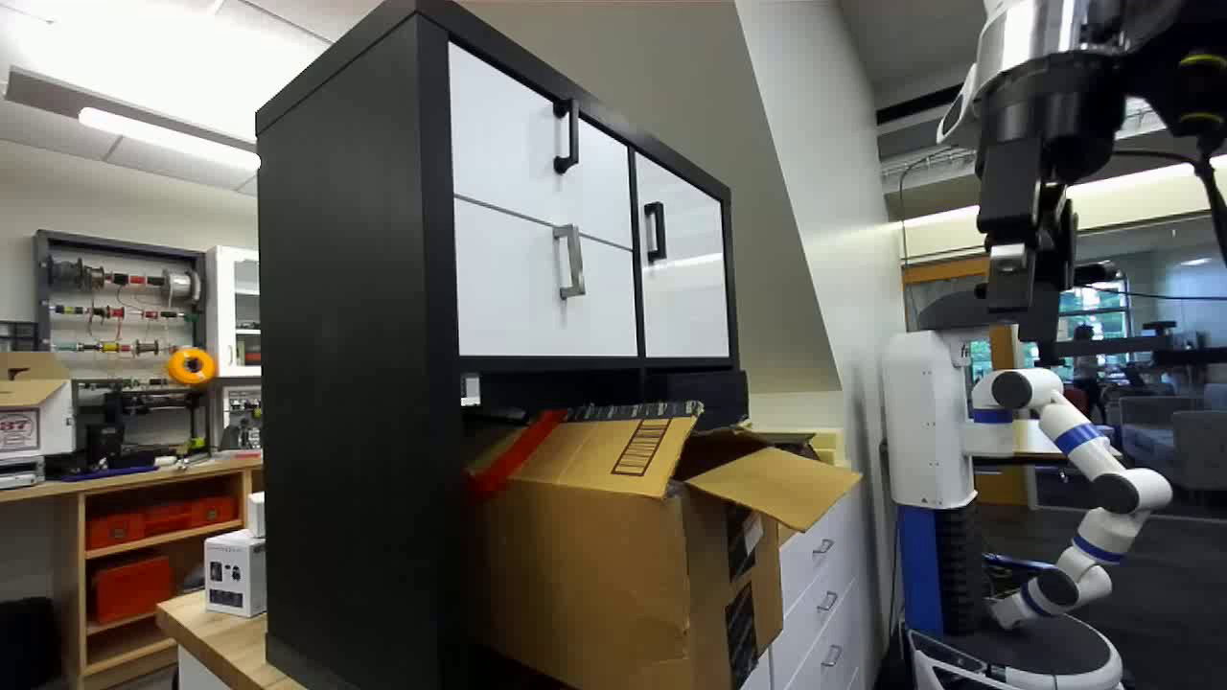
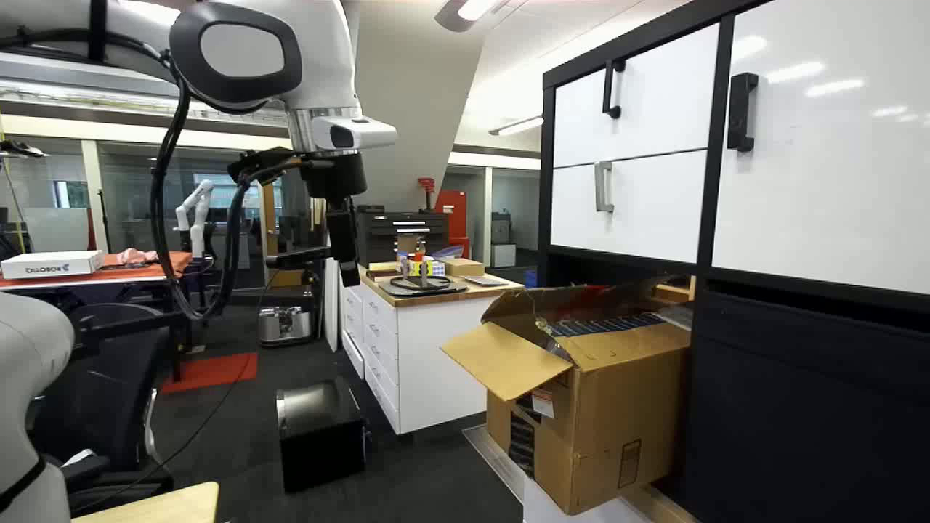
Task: Push the carton box inside the cabinet unit
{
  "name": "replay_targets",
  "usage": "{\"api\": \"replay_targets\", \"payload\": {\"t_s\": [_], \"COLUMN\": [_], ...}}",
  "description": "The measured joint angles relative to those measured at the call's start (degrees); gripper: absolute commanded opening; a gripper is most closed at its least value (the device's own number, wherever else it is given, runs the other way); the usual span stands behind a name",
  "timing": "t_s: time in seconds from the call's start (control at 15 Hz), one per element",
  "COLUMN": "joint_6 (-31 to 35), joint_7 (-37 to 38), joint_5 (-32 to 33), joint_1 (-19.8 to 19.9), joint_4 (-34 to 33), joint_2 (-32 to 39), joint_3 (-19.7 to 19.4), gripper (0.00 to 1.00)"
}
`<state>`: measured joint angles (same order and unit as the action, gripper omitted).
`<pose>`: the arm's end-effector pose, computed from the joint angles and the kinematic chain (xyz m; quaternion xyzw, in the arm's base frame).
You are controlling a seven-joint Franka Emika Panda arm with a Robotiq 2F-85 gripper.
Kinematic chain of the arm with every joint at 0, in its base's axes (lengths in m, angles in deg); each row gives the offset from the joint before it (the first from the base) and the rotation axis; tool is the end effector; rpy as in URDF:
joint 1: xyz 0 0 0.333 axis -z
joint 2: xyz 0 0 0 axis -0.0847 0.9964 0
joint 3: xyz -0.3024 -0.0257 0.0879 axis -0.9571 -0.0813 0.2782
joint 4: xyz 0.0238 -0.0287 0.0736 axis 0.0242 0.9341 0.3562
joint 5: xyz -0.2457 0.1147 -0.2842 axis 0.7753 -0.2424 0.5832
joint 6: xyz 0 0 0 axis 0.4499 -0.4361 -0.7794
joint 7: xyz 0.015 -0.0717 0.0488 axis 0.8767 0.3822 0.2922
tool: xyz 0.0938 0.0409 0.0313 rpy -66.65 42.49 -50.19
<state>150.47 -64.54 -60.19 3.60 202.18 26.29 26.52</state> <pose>0.3189 0.0533 0.5423 -0.9850 0.1220 -0.0806 0.0914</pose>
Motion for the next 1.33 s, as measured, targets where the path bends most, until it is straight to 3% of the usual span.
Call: {"api": "replay_targets", "payload": {"t_s": [0.93,1.33], "joint_6": [0.39,14.06], "joint_7": [-0.2,-3.29], "joint_5": [0.07,0.74], "joint_1": [0.02,0.02], "joint_4": [0.0,1.59], "joint_2": [0.19,5.13], "joint_3": [0.45,1.95], "gripper": [1.0,1.0]}}
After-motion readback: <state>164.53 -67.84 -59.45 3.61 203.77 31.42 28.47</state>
